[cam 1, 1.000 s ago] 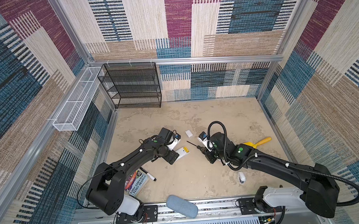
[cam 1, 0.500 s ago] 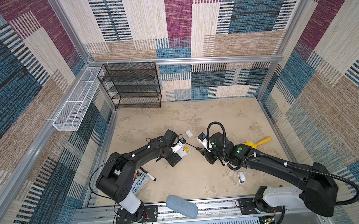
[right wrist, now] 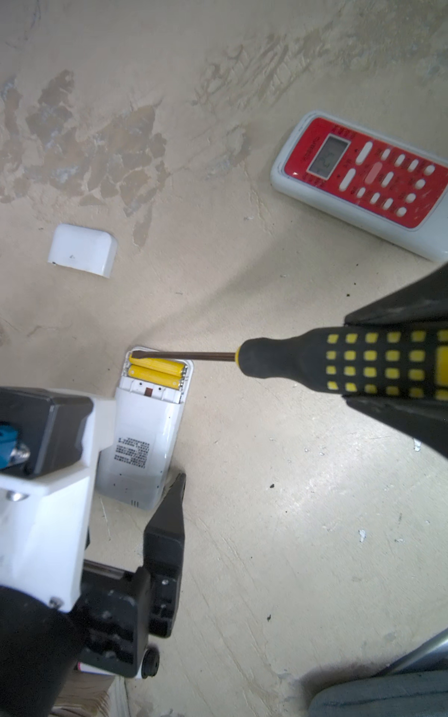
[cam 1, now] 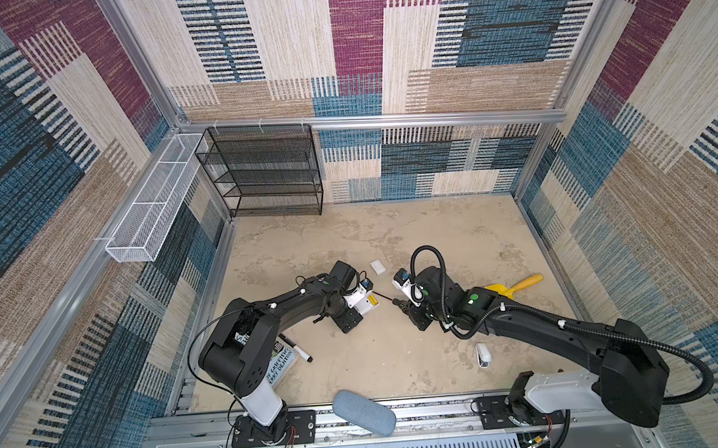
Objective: Unload the batteries from the remote control
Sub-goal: 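Bring the screwdriver tip to the yellow batteries with the right gripper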
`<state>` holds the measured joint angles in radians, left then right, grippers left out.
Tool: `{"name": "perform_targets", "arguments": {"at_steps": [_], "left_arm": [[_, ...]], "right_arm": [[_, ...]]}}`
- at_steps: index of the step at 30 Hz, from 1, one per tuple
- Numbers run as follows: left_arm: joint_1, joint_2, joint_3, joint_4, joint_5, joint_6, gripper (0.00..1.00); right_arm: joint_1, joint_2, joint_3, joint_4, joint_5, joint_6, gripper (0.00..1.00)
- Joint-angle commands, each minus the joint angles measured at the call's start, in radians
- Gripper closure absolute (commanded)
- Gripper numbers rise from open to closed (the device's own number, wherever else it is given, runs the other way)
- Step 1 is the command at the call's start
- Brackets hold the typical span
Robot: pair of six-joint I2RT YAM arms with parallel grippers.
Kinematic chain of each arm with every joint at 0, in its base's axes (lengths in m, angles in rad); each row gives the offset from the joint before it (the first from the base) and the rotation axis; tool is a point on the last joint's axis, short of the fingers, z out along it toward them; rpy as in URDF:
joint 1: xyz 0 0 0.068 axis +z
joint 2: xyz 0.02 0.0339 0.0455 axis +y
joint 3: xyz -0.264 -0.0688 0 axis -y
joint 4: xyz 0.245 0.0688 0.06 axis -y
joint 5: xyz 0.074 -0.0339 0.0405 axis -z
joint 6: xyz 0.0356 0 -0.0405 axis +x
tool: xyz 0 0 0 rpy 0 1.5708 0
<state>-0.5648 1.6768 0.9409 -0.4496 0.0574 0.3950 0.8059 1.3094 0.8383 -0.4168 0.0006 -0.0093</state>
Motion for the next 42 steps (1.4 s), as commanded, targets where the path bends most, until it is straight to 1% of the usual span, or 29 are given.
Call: {"name": "perform_targets", "arguments": {"at_steps": [1, 10, 17, 27, 37, 42], "left_arm": [[0.0, 0.013, -0.005, -0.004, -0.011, 0.037, 0.23], [0.001, 0.027, -0.002, -0.018, -0.045, 0.05, 0.33], [0.003, 0.038, 0.001, -0.039, -0.06, 0.071, 0.38], [0.029, 0.02, -0.005, -0.079, -0.055, 0.14, 0.38], [0.046, 0.025, 0.001, -0.104, -0.047, 0.183, 0.38], [0.058, 0.02, -0.004, -0.104, -0.053, 0.186, 0.38]], "right_arm": [[0.001, -0.002, 0.011, 0.014, -0.001, 0.0, 1.0], [0.001, -0.012, 0.007, 0.001, -0.001, 0.0, 1.0], [0.001, -0.022, 0.002, -0.008, -0.002, -0.01, 1.0], [0.015, -0.017, 0.011, -0.023, -0.036, -0.054, 1.0], [0.062, -0.019, 0.026, -0.057, 0.023, -0.074, 1.0], [0.065, -0.029, 0.023, -0.073, 0.024, -0.068, 1.0]]}}
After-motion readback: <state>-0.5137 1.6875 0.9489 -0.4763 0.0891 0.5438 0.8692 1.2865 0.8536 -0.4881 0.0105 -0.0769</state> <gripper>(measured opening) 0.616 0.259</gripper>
